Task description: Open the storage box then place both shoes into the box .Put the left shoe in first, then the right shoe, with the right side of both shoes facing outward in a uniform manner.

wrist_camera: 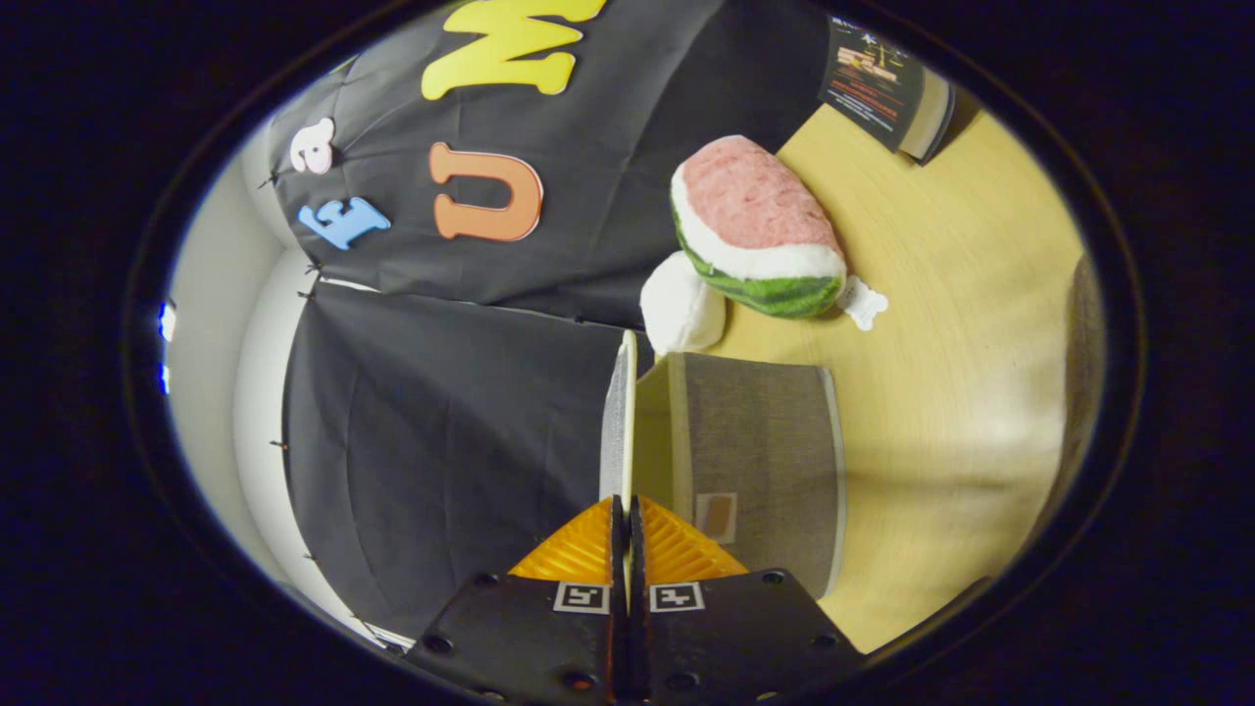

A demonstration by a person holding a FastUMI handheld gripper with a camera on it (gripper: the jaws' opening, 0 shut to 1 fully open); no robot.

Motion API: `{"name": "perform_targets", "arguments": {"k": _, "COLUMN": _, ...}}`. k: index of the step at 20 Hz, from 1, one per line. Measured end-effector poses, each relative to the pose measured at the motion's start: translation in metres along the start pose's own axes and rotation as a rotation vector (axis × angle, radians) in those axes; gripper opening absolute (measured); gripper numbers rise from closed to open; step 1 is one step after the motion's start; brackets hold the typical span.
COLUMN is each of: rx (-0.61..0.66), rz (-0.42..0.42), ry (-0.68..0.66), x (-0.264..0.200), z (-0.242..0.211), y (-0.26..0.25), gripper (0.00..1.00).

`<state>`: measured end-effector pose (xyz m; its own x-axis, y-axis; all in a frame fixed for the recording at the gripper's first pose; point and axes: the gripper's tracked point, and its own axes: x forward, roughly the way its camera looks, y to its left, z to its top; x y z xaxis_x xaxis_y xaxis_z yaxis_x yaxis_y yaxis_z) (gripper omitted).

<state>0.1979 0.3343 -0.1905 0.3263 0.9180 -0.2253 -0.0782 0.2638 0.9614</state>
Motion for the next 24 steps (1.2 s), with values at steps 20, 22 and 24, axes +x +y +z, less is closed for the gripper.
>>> {"name": "perform_targets", "arguments": {"k": 20, "rx": -0.178, "rz": -0.025, "ry": 0.054, "x": 0.128, "z": -0.052, "y": 0.196, "gripper": 0.19}}
{"name": "perform_targets", "arguments": {"k": 22, "rx": -0.154, "rz": -0.003, "ry": 0.039, "x": 0.133, "z": -0.054, "y": 0.209, "gripper": 0.27}}
{"name": "perform_targets", "arguments": {"k": 24, "rx": -0.151, "rz": 0.006, "ry": 0.022, "x": 0.131, "z": -0.055, "y": 0.219, "gripper": 0.42}}
